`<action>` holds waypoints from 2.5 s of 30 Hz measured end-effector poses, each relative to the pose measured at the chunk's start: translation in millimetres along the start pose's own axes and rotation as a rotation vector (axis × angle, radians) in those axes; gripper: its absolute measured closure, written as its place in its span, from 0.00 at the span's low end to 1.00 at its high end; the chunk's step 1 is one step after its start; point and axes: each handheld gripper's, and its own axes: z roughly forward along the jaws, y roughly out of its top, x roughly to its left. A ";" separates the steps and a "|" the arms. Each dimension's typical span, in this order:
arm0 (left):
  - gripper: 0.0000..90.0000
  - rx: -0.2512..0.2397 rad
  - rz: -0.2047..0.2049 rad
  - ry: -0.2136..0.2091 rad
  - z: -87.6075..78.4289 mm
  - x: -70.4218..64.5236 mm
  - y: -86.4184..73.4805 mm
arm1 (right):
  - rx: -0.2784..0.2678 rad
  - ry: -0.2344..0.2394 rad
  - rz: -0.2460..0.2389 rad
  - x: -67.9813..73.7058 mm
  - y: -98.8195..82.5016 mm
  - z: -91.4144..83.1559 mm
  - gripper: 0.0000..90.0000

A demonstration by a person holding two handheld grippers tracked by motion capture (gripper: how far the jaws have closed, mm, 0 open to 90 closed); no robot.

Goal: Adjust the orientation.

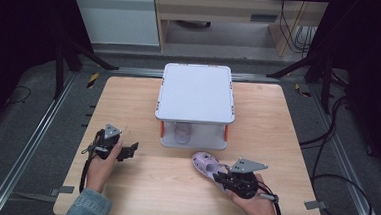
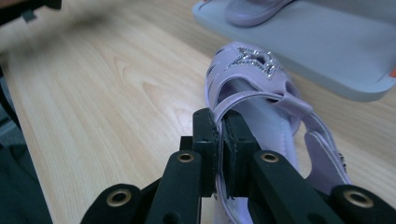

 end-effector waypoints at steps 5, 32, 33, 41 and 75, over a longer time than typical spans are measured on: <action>0.15 0.003 0.001 -0.002 0.0 -0.6 0.0 | 0.035 0.013 -0.017 4.0 -6.9 5.3 0.93; 0.15 0.000 -0.007 -0.004 0.0 0.7 -0.5 | 0.069 -0.058 -0.064 -25.7 3.5 -14.4 0.68; 0.15 0.000 -0.007 -0.004 0.0 0.7 -0.5 | 0.076 -0.062 -0.071 -26.7 3.5 -12.5 0.68; 0.15 0.000 -0.005 -0.003 -0.3 0.6 -0.3 | 0.106 -0.063 -0.090 -29.7 3.2 1.1 0.74; 0.15 -0.005 -0.009 -0.004 -1.4 1.9 -0.1 | -0.151 -0.117 0.216 -45.9 16.4 -0.1 0.93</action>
